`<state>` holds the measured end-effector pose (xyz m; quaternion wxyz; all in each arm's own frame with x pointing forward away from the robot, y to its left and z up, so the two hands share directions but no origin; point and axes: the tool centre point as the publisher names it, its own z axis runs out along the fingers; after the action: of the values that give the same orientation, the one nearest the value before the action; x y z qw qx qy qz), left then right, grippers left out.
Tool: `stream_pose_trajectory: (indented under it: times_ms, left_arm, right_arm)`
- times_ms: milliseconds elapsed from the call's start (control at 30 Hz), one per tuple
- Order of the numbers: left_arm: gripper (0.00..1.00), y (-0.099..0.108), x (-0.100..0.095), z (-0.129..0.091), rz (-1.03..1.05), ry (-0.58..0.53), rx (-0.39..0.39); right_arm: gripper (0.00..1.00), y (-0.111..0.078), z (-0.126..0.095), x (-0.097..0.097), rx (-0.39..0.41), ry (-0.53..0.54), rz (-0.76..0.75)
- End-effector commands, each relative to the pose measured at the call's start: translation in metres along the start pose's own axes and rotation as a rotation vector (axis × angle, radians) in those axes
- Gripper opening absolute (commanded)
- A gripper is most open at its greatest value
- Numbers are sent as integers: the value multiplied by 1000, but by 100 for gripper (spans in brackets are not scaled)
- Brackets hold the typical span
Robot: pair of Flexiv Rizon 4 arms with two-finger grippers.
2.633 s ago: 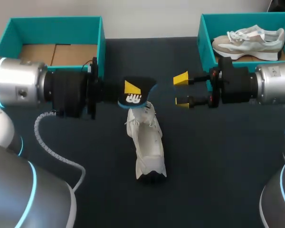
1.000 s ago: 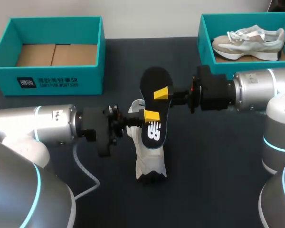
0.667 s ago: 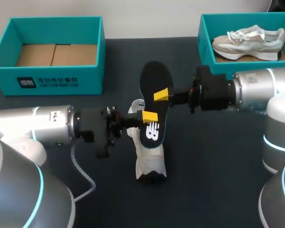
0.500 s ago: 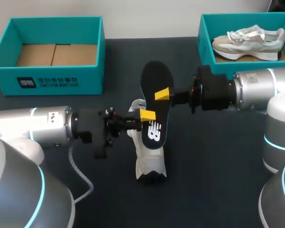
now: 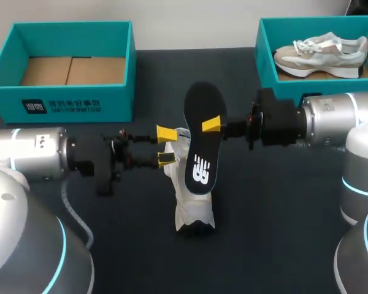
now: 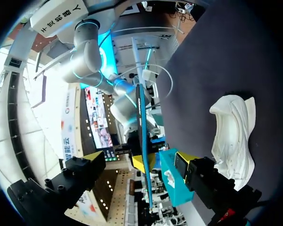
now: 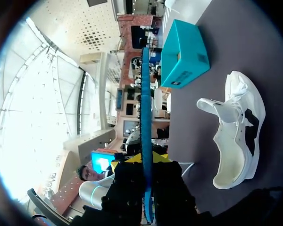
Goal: Take the shoe out of the shoebox, open the shoe tongue, remove and reinsert the insole, then place the shoe into the shoebox
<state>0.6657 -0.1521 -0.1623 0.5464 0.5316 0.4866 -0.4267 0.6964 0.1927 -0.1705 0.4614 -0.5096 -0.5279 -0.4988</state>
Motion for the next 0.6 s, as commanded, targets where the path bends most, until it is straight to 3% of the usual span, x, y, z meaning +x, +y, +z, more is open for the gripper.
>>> stream_pose_trajectory:
  times_ms: [33, 233, 600]
  left_arm:
    - [100, 9, -17, -6, -46, 113, 2]
    - [100, 22, -30, -6, -78, 319, 62]
    - [100, 28, -38, -5, -128, 560, 119]
  right_arm:
    - [0, -1, 8, -4, -5, 3, 1]
    - [0, -2, 13, -8, -9, 12, -1]
    - [0, -4, 18, -10, -18, 19, 0]
